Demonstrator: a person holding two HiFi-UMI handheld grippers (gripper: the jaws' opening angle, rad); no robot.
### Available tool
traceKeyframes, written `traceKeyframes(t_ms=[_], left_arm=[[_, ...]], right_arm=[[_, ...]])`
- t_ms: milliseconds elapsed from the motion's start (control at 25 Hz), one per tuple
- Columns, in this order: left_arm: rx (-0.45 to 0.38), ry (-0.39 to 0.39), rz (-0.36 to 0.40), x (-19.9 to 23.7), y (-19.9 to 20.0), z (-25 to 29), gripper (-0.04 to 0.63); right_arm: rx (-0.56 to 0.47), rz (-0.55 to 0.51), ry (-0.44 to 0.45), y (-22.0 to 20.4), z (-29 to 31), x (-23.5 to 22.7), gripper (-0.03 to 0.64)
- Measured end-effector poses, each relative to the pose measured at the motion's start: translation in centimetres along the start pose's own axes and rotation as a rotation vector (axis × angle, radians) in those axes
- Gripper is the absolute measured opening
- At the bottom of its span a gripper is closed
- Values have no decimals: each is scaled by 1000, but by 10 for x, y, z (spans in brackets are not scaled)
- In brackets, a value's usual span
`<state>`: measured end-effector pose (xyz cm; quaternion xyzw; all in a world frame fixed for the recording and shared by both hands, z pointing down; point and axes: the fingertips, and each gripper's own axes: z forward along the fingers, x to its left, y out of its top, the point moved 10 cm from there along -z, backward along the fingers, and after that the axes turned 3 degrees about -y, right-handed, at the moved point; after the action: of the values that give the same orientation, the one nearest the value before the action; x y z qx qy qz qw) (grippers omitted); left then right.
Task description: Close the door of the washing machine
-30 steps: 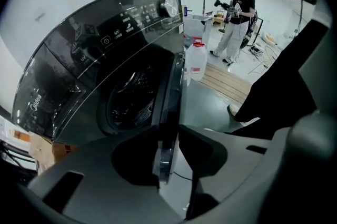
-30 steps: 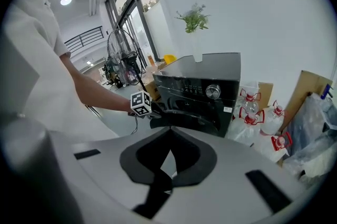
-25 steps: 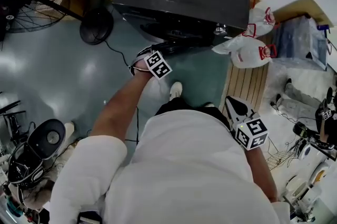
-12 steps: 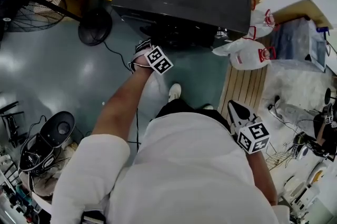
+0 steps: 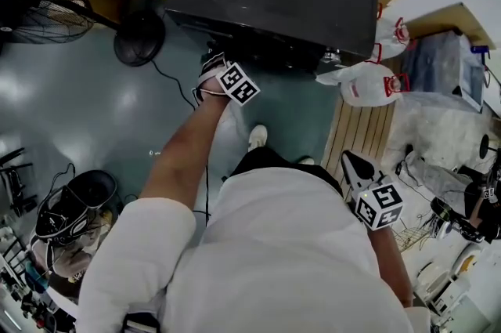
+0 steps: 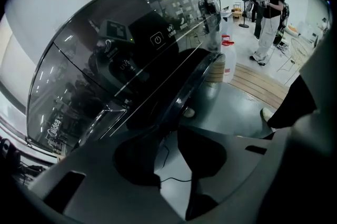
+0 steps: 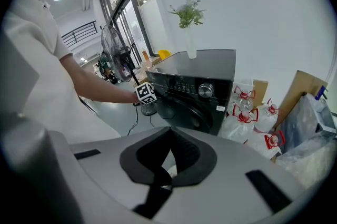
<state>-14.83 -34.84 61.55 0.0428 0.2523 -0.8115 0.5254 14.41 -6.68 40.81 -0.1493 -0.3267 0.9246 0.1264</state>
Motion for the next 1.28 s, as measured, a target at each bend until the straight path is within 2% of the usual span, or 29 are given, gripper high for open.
traceKeyframes(t_ms=[760,1280], left_arm=[[-28,-17,-36,17,11,8,127],[-12,-26,-25,17,10,6,127]], right_arm=[[25,10,36,20,25,-17,9],[16,3,52,20,28,-15,9]])
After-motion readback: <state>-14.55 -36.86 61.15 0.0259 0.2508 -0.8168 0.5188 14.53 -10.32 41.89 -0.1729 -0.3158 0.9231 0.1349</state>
